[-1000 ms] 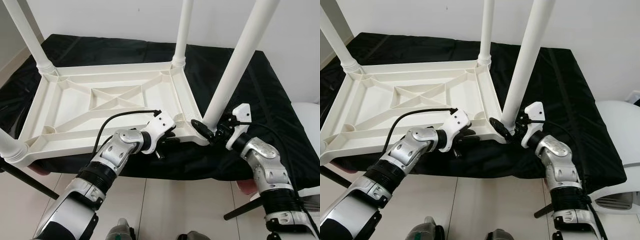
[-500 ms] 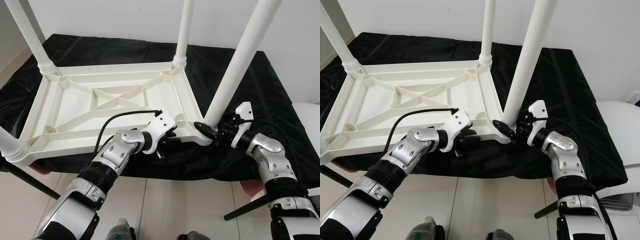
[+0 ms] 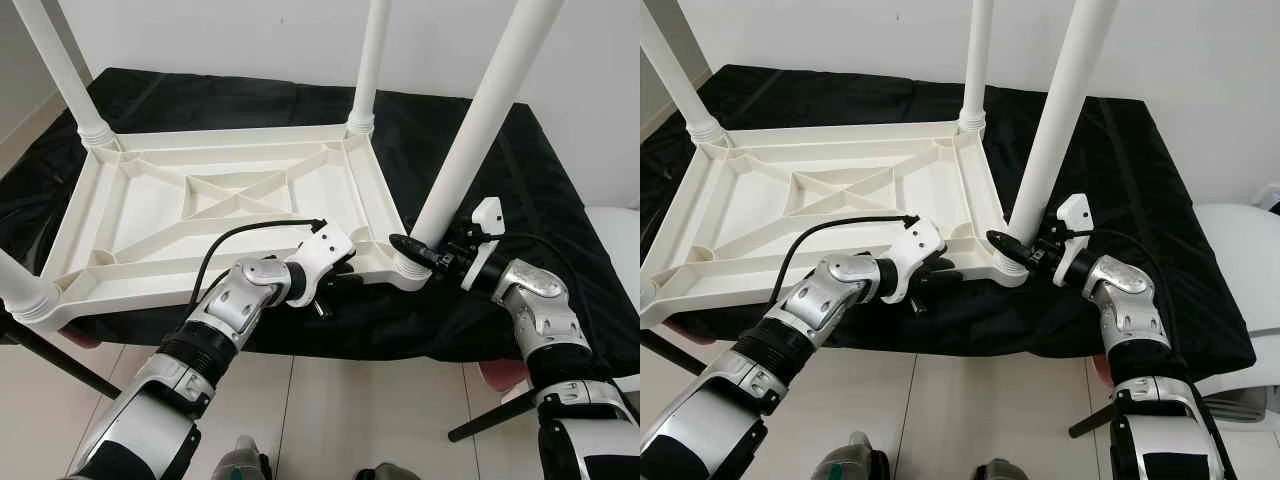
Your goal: Building children table
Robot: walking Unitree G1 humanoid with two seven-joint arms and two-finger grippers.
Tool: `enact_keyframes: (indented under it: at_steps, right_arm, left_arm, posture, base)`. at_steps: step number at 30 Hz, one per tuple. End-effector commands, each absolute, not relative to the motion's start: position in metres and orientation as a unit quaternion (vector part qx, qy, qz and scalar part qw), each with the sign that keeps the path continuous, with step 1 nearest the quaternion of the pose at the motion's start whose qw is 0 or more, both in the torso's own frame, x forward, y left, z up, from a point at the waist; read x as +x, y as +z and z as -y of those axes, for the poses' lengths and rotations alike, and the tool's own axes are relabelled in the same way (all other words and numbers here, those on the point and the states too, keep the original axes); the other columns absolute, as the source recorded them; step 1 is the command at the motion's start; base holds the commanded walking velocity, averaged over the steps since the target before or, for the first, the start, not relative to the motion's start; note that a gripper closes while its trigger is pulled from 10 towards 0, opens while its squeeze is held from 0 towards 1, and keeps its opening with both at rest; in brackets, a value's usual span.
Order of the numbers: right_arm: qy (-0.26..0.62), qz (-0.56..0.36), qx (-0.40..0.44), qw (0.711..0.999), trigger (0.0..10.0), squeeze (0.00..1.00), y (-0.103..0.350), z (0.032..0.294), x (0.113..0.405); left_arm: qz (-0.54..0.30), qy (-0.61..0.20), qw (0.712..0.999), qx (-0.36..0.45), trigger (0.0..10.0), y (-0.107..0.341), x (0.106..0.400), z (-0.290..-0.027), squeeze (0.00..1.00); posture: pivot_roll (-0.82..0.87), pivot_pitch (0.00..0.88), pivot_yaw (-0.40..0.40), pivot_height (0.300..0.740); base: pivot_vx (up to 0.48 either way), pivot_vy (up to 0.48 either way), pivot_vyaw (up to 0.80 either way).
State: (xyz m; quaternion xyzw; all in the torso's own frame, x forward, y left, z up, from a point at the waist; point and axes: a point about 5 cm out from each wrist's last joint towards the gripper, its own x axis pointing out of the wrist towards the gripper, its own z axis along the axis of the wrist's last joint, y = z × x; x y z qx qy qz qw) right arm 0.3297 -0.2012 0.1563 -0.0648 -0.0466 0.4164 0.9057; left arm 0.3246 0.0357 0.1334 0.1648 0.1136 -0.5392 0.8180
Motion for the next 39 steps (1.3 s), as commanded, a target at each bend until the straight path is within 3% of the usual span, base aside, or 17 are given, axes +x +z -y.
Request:
enact_keyframes:
  at_steps: [1,20,39]
  right_arm:
    - [0.414,0.058,-0.038,0.908,0.0,0.00,0.156,0.203,0.327]
    - [0.330,0.107,0.009,0.938,0.0,0.00,0.150,0.179,0.306]
    - [0.330,0.107,0.009,0.938,0.0,0.00,0.150,0.179,0.306]
  left_arm:
    - [-0.107,-0.570,0.797,0.169,10.0,0.138,0.322,-0.034,0.00]
    - [-0.107,-0.569,0.798,0.167,10.0,0.138,0.323,-0.033,0.00]
    - [-0.107,-0.569,0.798,0.167,10.0,0.138,0.323,-0.033,0.00]
  posture:
    - [-0.03,0.000,0.019,0.740]
    - [-0.04,0.020,0.013,0.740]
    - [-0.04,0.020,0.013,0.740]
  base:
    - [0.000,0.000,0.00]
    - [0.000,0.000,0.00]
    - [0.000,0.000,0.00]
